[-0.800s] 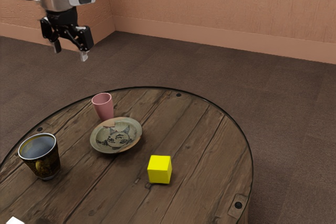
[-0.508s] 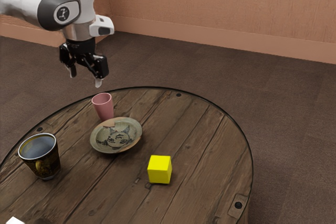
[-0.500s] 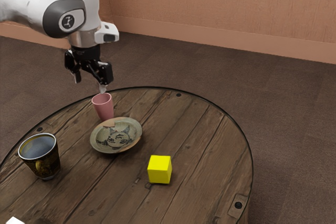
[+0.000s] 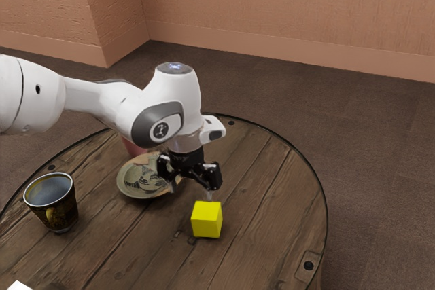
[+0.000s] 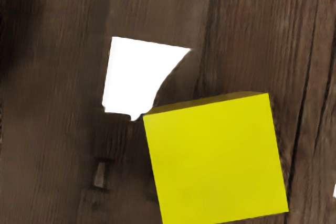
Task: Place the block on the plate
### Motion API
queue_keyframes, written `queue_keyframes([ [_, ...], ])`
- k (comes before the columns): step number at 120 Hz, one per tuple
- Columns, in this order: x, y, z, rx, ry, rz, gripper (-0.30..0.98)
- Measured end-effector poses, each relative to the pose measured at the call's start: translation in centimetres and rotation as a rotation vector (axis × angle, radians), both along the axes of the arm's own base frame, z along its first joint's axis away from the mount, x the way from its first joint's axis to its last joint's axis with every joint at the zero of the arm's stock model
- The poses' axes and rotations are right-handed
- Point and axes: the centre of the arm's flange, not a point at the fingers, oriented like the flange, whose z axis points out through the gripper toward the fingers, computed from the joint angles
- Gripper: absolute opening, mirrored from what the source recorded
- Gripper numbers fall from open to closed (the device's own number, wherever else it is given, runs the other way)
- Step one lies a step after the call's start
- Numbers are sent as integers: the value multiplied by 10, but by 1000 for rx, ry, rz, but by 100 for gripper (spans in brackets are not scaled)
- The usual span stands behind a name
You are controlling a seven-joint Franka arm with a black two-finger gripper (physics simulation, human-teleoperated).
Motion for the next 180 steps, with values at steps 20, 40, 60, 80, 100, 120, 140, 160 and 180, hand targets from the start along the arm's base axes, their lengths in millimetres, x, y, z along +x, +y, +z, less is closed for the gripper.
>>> queue_keyframes([
  [20,6,-7,-22,-11,-26,83,69],
  [40,6,-23,-49,-19,-16,137,69],
  [60,14,-25,-64,-27,-27,190,69],
  [80,23,-11,-79,-24,-36,231,69],
  [100,22,-9,-89,-21,-33,241,69],
  [120,20,-9,-98,-18,-24,246,69],
  [140,19,-12,-100,-19,-22,247,69],
  [160,18,-13,-99,-17,-22,243,51],
  [180,19,-13,-97,-13,-20,243,43],
])
